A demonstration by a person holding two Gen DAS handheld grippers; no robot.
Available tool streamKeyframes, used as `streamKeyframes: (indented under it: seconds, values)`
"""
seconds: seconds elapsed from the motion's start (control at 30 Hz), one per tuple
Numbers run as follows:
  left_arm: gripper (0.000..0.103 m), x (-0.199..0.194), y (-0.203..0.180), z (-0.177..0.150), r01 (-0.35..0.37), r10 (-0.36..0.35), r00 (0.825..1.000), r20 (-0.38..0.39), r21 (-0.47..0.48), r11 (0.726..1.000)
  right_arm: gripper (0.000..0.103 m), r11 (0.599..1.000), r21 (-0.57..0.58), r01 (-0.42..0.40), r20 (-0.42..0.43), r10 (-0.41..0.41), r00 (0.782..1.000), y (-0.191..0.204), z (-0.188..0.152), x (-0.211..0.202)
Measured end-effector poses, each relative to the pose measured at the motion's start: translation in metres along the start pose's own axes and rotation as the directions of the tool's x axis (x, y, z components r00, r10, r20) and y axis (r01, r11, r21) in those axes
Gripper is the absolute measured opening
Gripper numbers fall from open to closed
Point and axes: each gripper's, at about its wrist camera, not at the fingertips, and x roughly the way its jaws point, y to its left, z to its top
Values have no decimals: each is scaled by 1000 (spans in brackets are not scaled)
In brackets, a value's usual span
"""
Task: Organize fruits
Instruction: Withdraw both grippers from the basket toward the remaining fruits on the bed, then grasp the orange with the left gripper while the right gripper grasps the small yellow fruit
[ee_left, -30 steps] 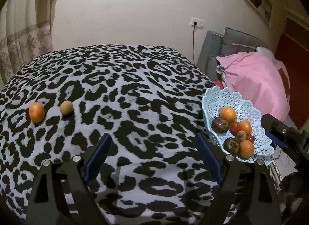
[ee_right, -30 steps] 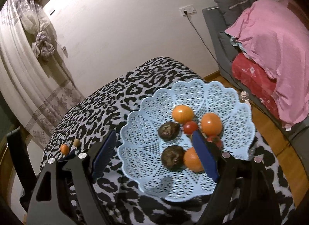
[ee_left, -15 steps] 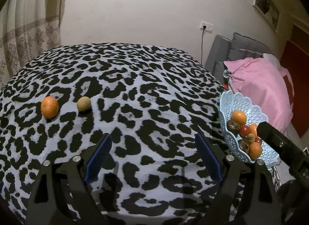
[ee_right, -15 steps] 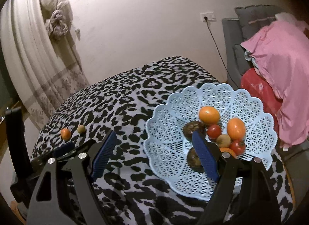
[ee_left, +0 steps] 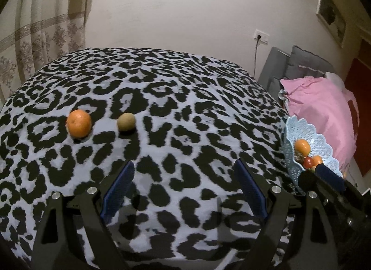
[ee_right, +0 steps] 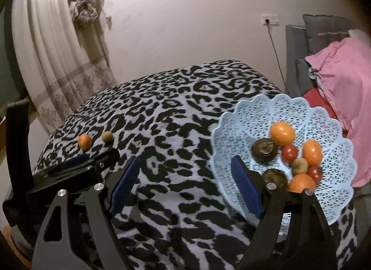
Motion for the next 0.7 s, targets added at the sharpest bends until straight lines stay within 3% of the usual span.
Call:
streamKeyframes:
  seconds: [0.33,0.7]
  values:
    - [87,1,44,5,-66,67,998,11,-75,995,82,998,-52,-45,-62,42,997,25,-15,19]
    - [86,2,100,19,-165,171,985,20,-167,972,82,994,-72,-87,-109,79,991,37,-26,32]
